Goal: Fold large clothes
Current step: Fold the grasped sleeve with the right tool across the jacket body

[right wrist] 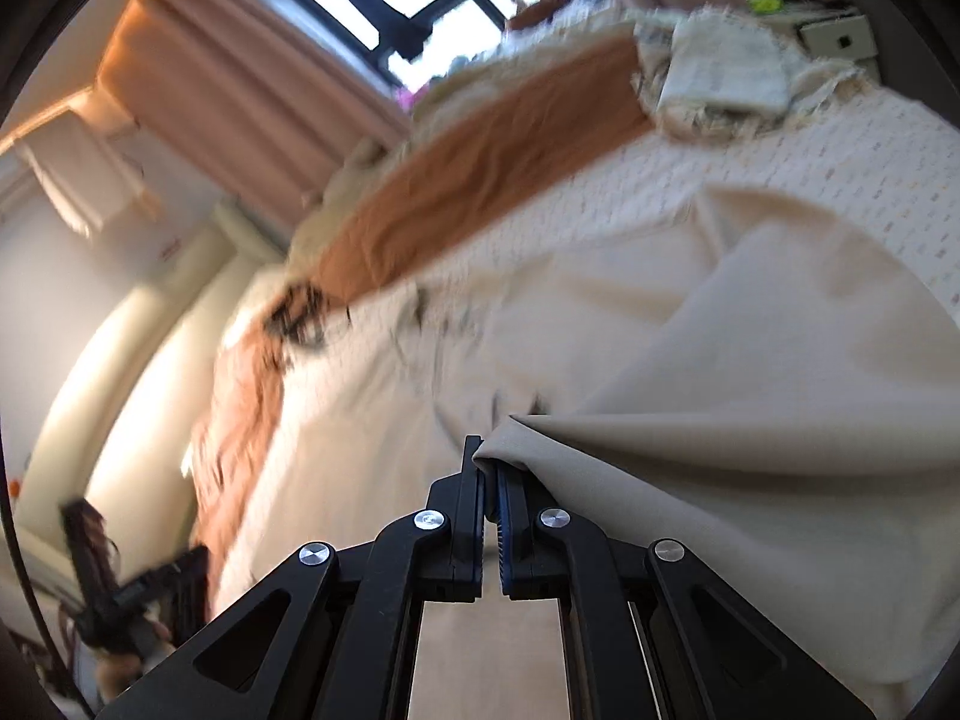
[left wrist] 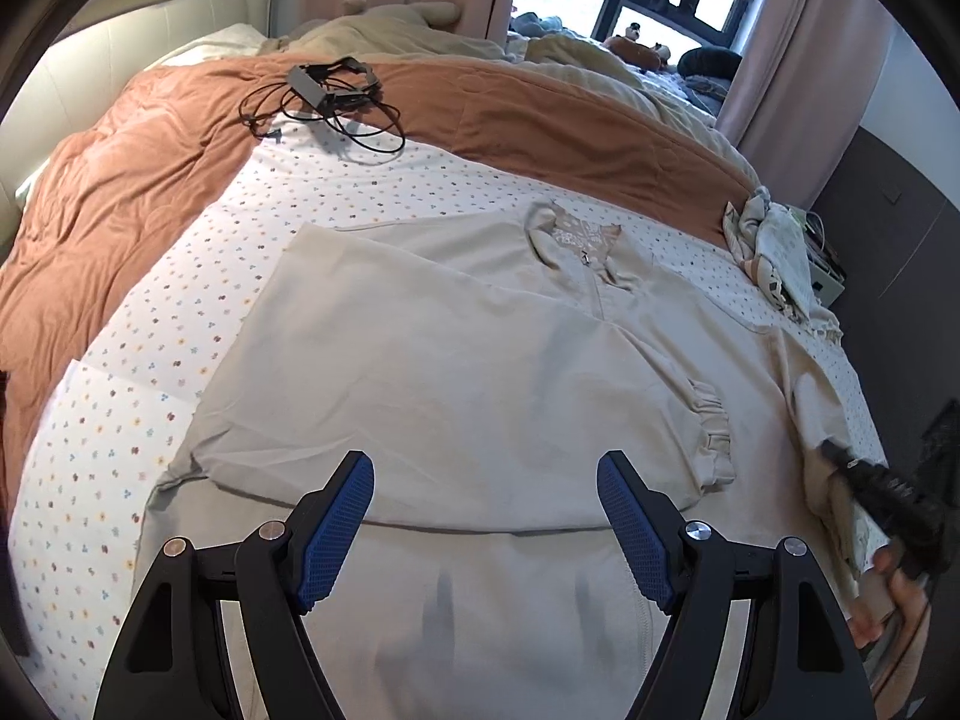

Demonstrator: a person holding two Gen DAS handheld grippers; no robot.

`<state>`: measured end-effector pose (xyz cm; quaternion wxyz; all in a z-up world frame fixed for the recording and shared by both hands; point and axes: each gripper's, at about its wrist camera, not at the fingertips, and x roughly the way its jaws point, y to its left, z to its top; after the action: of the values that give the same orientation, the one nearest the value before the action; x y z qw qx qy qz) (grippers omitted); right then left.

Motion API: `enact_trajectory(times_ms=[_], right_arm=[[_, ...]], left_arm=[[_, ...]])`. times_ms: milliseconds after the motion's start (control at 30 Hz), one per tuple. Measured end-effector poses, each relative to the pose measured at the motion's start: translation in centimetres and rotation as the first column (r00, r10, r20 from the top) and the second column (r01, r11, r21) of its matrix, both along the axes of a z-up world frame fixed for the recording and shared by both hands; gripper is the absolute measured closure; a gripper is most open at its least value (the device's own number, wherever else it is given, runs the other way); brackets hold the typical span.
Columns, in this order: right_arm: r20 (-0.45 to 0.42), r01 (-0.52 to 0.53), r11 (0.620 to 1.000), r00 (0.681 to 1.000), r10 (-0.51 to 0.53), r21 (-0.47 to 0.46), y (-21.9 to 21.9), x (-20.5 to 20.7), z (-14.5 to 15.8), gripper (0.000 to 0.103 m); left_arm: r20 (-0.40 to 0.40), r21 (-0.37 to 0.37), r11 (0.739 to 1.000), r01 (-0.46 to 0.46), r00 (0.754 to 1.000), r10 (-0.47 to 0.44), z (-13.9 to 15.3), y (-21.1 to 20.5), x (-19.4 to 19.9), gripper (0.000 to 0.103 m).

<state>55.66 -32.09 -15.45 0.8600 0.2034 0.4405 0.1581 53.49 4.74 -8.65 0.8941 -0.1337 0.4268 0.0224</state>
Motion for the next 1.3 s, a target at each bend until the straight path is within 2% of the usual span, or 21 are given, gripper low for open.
enact_trajectory(times_ms=[100,133,200,233,267,333,500,600,733,867,967,1133,1233,1300], right_arm=[[-0.104,-0.023,0.998,0.994,0.017,-0.063,1.2,0.1,-2.0,0.094],[-0.122,-0.020,0.998,0.992,0.013,-0.063,1.0,-0.1,-2.2,0.094],[-0.131,-0.018,1.000,0.991,0.017,-0.012,0.0,-0.8,-1.9,0.086],[-0.128,-0.017,0.999,0.992,0.021,0.032,-0.6,-1.2,-1.6,0.070],[-0.121,-0.008,0.999,0.992,0.014,0.053,-1.5,-1.6,-1.1,0.049],[-0.090,0.021,0.998,0.996,-0.015,0.067,-3.1,-2.9,-0.1,0.036],[-0.024,0.069,0.980,0.998,-0.066,0.189,-9.0,-5.2,2.7,0.036],[-0.004,0.194,0.969,0.981,-0.196,0.154,-13.2,-6.0,3.5,0.036],[-0.060,0.347,0.928,0.938,-0.342,0.133,-18.7,-6.9,2.3,0.036],[-0.099,0.379,0.909,0.925,-0.367,0.176,-22.2,-7.3,1.3,0.036],[-0.129,0.415,0.894,0.908,-0.398,0.167,-23.6,-7.6,0.3,0.036],[-0.194,0.453,0.890,0.878,-0.438,0.043,-24.8,-8.1,-1.5,0.036],[-0.254,0.433,0.899,0.878,-0.405,0.064,-24.6,-7.2,-3.9,0.036],[-0.246,0.436,0.899,0.877,-0.413,0.045,-24.2,-6.8,-4.6,0.036]], left_arm=[[0.007,0.010,1.000,0.008,1.000,-0.008,0.5,-0.3,-0.5,0.025],[0.011,0.011,1.000,0.011,1.000,-0.011,0.7,-0.4,-0.6,0.025],[0.016,0.011,1.000,0.017,1.000,-0.017,0.8,-0.7,-0.8,0.025],[0.017,0.011,1.000,0.021,1.000,-0.021,0.7,-0.8,-0.9,0.025],[0.017,0.009,1.000,0.024,1.000,-0.024,0.6,-1.0,-1.0,0.025],[0.012,0.004,1.000,0.030,0.999,-0.030,0.2,-1.3,-1.1,0.025],[-0.013,-0.007,0.999,0.043,0.999,-0.043,-1.8,-2.5,-1.0,0.025],[-0.034,-0.024,0.999,0.048,0.998,-0.049,-3.1,-3.2,-0.8,0.025],[-0.050,-0.020,0.998,0.066,0.997,-0.067,-4.2,-4.4,-0.3,0.025],[-0.059,-0.026,0.997,0.074,0.995,-0.076,-5.0,-5.2,0.2,0.025],[-0.063,-0.032,0.996,0.078,0.995,-0.080,-5.4,-5.7,0.7,0.025],[-0.076,-0.038,0.995,0.088,0.993,-0.091,-6.3,-6.5,1.2,0.025],[-0.083,-0.042,0.995,0.095,0.992,-0.098,-6.7,-6.7,1.2,0.025],[-0.081,-0.046,0.995,0.094,0.992,-0.097,-6.7,-6.5,1.1,0.025]])
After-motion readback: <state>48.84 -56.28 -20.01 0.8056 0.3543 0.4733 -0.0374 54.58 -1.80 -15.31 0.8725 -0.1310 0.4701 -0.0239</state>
